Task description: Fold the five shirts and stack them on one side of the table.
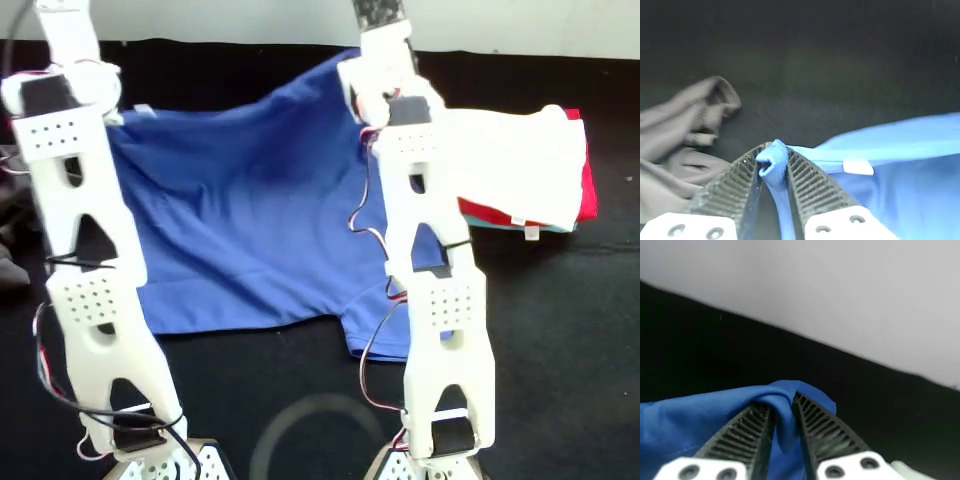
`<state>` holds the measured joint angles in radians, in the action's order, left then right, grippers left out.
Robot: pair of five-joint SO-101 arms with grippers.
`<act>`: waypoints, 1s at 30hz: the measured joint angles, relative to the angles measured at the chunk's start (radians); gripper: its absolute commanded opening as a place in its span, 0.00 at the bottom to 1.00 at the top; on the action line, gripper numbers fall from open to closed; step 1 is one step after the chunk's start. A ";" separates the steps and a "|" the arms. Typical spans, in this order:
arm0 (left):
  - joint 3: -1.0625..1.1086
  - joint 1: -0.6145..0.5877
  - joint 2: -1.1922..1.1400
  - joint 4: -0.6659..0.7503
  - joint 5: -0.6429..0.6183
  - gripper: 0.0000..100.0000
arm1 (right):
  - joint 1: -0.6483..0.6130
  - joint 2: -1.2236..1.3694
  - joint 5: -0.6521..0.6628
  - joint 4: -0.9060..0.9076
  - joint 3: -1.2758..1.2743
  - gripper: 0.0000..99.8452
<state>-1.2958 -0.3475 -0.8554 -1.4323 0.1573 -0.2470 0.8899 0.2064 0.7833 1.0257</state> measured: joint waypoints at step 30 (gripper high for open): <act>-0.021 0.054 -0.147 -0.316 0.000 0.17 | 0.034 0.081 0.000 0.298 0.000 0.01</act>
<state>-1.3172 -0.2938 -1.0027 -1.7484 0.1573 -0.2133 0.9712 0.2064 1.0810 1.0257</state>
